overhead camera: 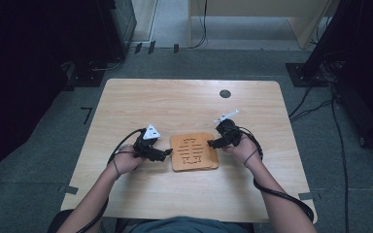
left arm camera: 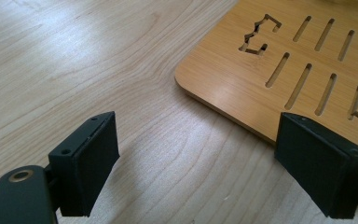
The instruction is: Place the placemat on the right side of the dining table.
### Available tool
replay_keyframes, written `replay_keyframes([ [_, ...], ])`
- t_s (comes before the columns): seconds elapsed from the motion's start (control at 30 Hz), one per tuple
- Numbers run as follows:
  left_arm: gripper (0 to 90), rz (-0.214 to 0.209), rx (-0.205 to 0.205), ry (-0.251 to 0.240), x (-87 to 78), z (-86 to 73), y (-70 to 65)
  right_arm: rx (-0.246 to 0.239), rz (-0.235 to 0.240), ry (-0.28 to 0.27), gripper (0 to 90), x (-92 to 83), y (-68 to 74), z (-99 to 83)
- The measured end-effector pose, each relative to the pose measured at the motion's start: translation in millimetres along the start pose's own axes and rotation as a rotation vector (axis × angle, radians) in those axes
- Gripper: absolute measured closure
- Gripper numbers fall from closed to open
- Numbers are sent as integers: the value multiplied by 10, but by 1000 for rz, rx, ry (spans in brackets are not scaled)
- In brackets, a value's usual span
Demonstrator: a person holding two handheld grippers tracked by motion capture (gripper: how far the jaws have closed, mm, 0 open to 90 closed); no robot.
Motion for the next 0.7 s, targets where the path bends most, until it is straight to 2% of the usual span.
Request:
replay_keyframes([
  [0.27, 127, 0, -2, 0, -1, -4, -2, -22, -6, -4, 285, 38, 49, 23],
  [0.7, 128, 7, -8, -12, -35, 8, 7, -15, -20, -5, 266, 65, 73, 49],
])
Point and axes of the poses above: each handheld gripper's, and its own axes: x roughly forward along the jaws, z roughly out of its top, y roughly to its left, the point moved 5 cm from there along x, roughly forward along the jaws, and after that the axes turned 4 degrees about z, right-handed, at the moved point
